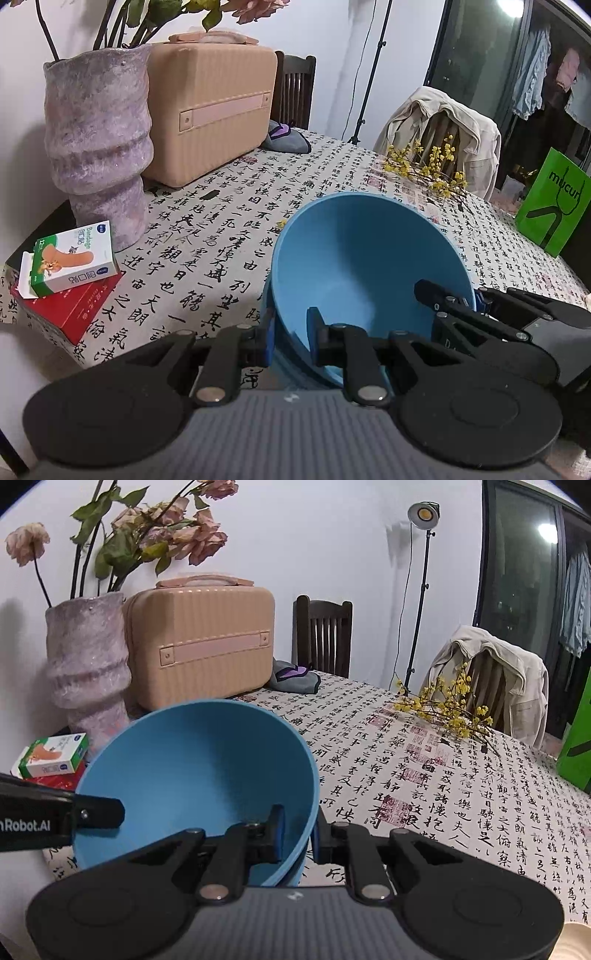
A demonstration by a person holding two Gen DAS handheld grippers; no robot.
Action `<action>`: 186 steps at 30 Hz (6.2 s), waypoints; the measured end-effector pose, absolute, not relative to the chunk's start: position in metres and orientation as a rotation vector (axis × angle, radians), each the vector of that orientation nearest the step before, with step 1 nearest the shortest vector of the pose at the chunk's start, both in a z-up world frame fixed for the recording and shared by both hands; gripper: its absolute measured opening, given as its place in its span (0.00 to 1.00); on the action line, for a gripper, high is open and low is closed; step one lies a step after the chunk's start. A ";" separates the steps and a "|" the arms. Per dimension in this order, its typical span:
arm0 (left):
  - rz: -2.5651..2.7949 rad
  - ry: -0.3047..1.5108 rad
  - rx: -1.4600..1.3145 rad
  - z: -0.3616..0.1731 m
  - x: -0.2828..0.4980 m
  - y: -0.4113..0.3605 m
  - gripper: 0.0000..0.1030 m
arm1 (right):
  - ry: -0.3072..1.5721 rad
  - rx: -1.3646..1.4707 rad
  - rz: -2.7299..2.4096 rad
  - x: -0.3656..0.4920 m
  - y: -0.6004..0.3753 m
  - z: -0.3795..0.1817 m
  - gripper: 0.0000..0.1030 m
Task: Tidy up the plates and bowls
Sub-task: 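Lower the held blue bowl into the stacked blue bowls, then open both grippers and release the bowl onto the stack, then close both grippers on the rim of the three stacked blue bowls, then lift and carry the bowl stack toward the cream plates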
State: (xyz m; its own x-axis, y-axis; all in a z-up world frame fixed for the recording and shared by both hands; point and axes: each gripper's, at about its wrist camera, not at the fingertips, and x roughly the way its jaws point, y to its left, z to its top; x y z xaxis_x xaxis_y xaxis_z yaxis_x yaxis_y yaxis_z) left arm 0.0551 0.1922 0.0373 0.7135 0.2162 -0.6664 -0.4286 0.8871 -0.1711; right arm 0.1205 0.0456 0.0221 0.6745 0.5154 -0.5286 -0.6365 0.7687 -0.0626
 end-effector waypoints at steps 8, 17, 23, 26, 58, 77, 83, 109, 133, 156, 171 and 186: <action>0.378 0.686 -0.308 0.036 0.057 0.194 0.18 | 0.515 -0.263 0.651 0.121 0.047 0.016 0.14; 0.372 0.659 -0.316 0.034 0.055 0.196 0.23 | 0.522 -0.224 0.671 0.123 0.043 0.016 0.15; 0.368 0.546 -0.320 0.041 0.040 0.195 0.71 | 0.511 -0.141 0.705 0.124 0.025 0.022 0.40; 0.359 0.487 -0.341 0.045 0.030 0.196 0.87 | 0.497 -0.086 0.727 0.122 0.011 0.025 0.66; 0.309 0.318 -0.446 -0.003 -0.082 0.156 1.00 | 0.496 0.076 0.825 0.045 -0.104 -0.012 1.00; 0.182 0.312 -0.446 0.020 -0.061 0.220 1.00 | 0.552 0.056 0.757 0.070 -0.055 0.033 1.00; 0.092 0.391 -0.422 0.037 -0.011 0.248 1.00 | 0.621 0.060 0.731 0.100 -0.024 0.045 1.00; -0.038 1.007 -0.522 0.001 0.133 0.284 0.87 | 1.222 0.138 0.608 0.186 0.043 0.000 0.68; -0.078 1.105 -0.442 -0.009 0.145 0.270 0.46 | 1.329 0.203 0.559 0.189 0.045 -0.009 0.40; -0.049 1.083 -0.367 -0.007 0.143 0.259 0.40 | 1.310 0.221 0.552 0.177 0.036 -0.005 0.37; -0.040 1.061 -0.348 0.000 0.140 0.250 0.40 | 1.292 0.225 0.552 0.167 0.026 0.006 0.37; -0.061 1.039 -0.318 0.008 0.140 0.228 0.40 | 1.259 0.237 0.541 0.158 0.000 0.017 0.37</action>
State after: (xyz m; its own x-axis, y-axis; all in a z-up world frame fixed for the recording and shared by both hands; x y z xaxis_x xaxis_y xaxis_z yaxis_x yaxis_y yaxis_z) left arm 0.1395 0.2280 0.0077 0.5096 -0.1994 -0.8370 -0.0997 0.9526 -0.2876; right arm 0.1583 0.0000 0.0165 0.2032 0.5093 -0.8362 -0.2564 0.8519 0.4566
